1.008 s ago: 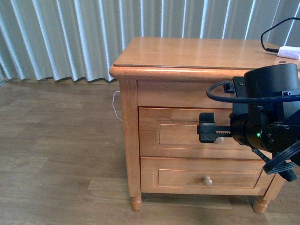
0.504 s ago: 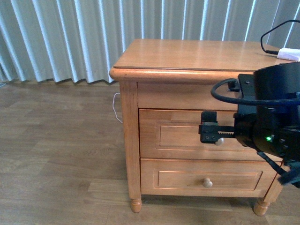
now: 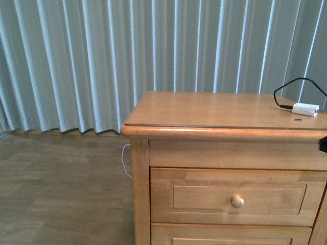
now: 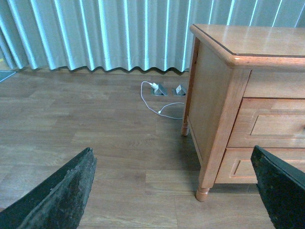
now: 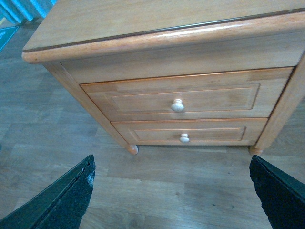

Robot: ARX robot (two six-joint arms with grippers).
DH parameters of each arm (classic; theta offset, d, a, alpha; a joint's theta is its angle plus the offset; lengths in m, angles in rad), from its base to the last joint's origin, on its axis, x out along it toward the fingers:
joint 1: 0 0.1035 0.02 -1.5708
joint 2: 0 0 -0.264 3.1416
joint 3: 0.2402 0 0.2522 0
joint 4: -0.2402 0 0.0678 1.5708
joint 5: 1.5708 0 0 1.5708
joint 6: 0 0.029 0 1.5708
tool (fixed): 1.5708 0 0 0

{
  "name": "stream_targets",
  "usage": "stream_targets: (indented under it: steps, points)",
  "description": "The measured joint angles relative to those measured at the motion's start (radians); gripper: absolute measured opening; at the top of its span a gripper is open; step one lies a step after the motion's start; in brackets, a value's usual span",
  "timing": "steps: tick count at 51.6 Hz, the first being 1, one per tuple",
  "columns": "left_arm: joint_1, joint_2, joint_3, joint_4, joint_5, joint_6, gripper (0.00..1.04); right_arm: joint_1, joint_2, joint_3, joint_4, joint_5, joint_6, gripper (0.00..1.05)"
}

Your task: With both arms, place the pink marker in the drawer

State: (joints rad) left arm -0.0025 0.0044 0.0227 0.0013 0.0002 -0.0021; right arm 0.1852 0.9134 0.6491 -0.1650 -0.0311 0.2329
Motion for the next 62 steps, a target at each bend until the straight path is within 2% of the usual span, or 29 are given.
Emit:
stream_targets:
  steps: [9, 10, 12, 15, 19, 23, 37, 40, 42, 47, 62]
  points:
    - [0.000, 0.000, 0.000, 0.000, 0.000, 0.000, 0.98, 0.001, -0.036, -0.001, -0.013, 0.004, -0.008, 0.96]
    - [0.000, 0.000, 0.000, 0.000, 0.000, 0.000, 0.98, 0.005, -0.037, -0.014, 0.013, 0.030, -0.019, 0.94]
    - [0.000, 0.000, 0.000, 0.000, 0.000, 0.000, 0.98, 0.015, -0.051, -0.082, 0.169, 0.126, -0.065, 0.88]
    - [0.000, 0.000, 0.000, 0.000, -0.001, 0.000, 0.98, 0.015, -0.081, -0.173, 0.357, 0.193, -0.128, 0.79]
    - [0.000, 0.000, 0.000, 0.000, 0.000, 0.000, 0.98, -0.006, -0.134, -0.275, 0.544, 0.202, -0.184, 0.65]
    - [0.000, 0.000, 0.000, -0.001, 0.000, 0.000, 0.98, -0.031, -0.177, -0.334, 0.590, 0.187, -0.207, 0.51]
    - [0.000, 0.000, 0.000, -0.001, 0.000, 0.000, 0.98, -0.089, -0.294, -0.470, 0.598, 0.126, -0.227, 0.01]
    - [0.000, 0.000, 0.000, -0.001, 0.000, 0.000, 0.98, -0.136, -0.322, -0.491, 0.594, 0.052, -0.229, 0.01]
    - [0.000, 0.000, 0.000, -0.001, 0.000, 0.000, 0.98, -0.155, -0.333, -0.499, 0.591, 0.040, -0.230, 0.01]
    - [0.000, 0.000, 0.000, -0.001, 0.000, 0.000, 0.98, -0.182, -0.373, -0.526, 0.579, 0.040, -0.229, 0.01]
    - [0.000, 0.000, 0.000, -0.001, 0.000, 0.000, 0.98, -0.183, -0.500, -0.586, 0.513, 0.034, -0.230, 0.01]
